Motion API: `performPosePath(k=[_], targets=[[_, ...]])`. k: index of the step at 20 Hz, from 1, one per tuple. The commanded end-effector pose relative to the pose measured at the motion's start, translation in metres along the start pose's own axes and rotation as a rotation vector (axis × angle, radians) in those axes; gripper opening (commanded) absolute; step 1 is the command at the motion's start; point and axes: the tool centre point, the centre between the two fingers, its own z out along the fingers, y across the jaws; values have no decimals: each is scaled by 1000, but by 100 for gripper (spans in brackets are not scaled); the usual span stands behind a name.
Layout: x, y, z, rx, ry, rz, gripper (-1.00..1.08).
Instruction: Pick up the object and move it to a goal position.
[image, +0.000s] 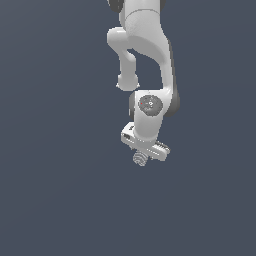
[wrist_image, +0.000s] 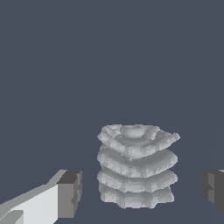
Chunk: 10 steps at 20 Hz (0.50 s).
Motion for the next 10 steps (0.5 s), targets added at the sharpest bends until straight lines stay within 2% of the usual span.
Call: performPosePath(k=[1, 5, 10], targets=[[-1, 1, 13, -1, -1, 1, 100], [-1, 1, 32, -1, -1, 2, 100], [0, 0, 38, -1, -1, 3, 100]])
